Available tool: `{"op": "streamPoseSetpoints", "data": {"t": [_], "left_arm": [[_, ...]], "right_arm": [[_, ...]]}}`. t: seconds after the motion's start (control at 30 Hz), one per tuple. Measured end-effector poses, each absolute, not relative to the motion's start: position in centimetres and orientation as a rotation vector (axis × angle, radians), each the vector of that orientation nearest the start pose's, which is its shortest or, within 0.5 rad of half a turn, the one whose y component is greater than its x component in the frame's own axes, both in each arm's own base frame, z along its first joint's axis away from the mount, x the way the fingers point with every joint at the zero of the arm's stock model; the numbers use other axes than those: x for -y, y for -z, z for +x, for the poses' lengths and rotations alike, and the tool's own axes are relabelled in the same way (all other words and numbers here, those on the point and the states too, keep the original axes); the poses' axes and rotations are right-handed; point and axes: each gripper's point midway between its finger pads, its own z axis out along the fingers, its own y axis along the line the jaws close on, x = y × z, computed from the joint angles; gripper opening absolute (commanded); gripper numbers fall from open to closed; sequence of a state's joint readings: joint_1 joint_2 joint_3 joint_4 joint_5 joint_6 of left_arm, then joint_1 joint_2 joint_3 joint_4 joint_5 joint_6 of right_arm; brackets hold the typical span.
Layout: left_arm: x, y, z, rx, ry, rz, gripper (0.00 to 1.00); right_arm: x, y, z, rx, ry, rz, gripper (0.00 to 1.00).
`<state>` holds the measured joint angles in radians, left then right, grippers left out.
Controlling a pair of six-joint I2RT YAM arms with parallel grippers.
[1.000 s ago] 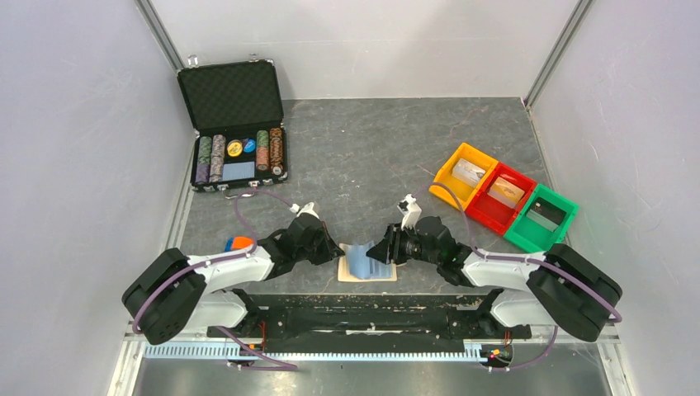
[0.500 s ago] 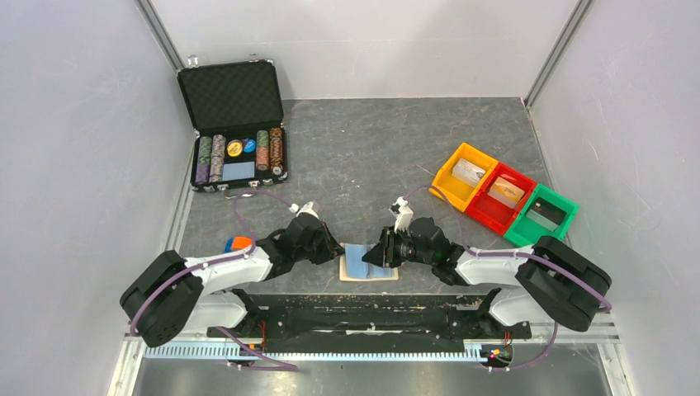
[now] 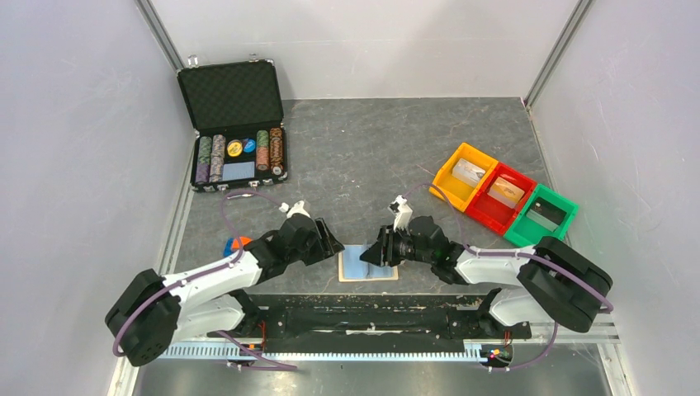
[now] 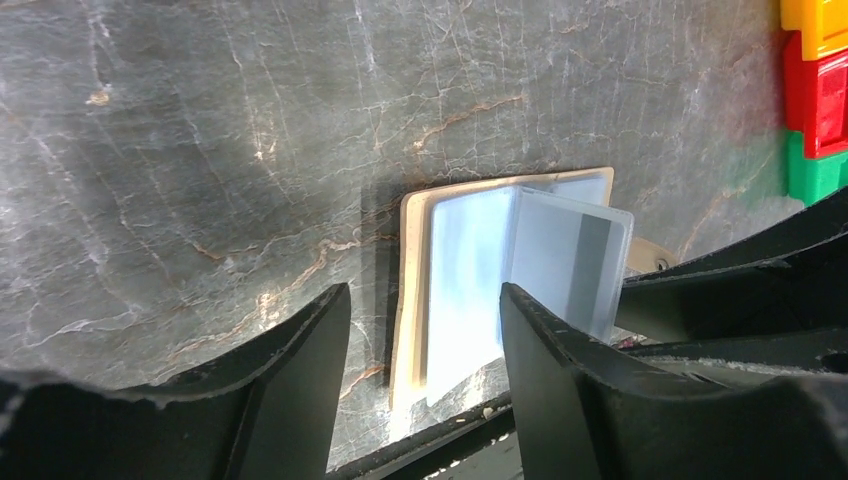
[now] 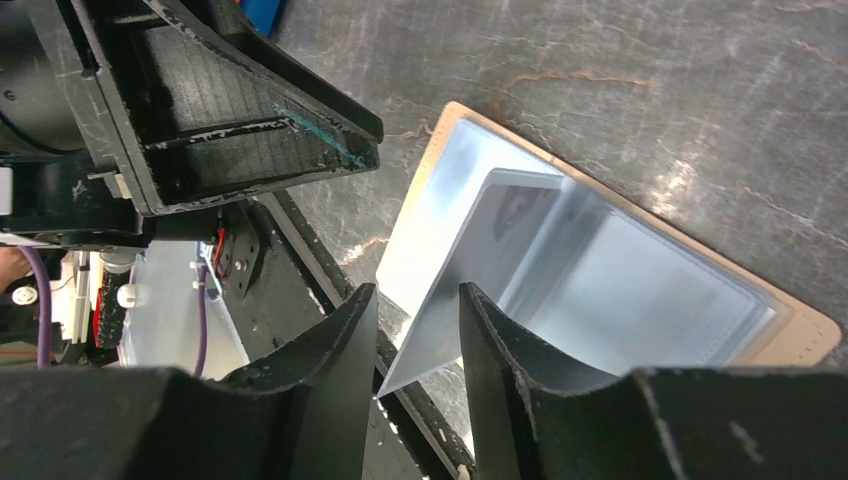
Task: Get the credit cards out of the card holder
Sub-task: Remove the credit card from the card holder.
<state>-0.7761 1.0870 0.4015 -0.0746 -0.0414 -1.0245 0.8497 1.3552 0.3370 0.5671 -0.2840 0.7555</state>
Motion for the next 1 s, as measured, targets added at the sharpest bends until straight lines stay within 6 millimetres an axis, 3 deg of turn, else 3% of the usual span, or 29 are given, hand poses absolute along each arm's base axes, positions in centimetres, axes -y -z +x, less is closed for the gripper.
{"op": "streamPoseSetpoints", "data": {"t": [0.37,0.57,0.77,1.0], "left_arm": [[21.6,-6.1,19.0,-2.449,0.756,-0.321,0.71],[21.6,-6.2,18.9,-2.453,0.754,-0.309,0.68],[22.2,-5.5,18.6,-2.487,0.765,-0.242,0.60],[22.7,-3.8,18.0,-2.558,0.758,-0.191,0.63]], "right_arm": [[-31.8,-7.5,16.3,-2.214,-1.292,-0.354,0.40],[-31.8,-7.5,16.3,-2.214,-1.289,-0.356,0.36],[-31.7,-7.2,16.5,-2.218,-1.274,-0.354,0.34],[-31.4,-5.2,16.6,-2.280,-1.224,-0.335,0.33]]}}
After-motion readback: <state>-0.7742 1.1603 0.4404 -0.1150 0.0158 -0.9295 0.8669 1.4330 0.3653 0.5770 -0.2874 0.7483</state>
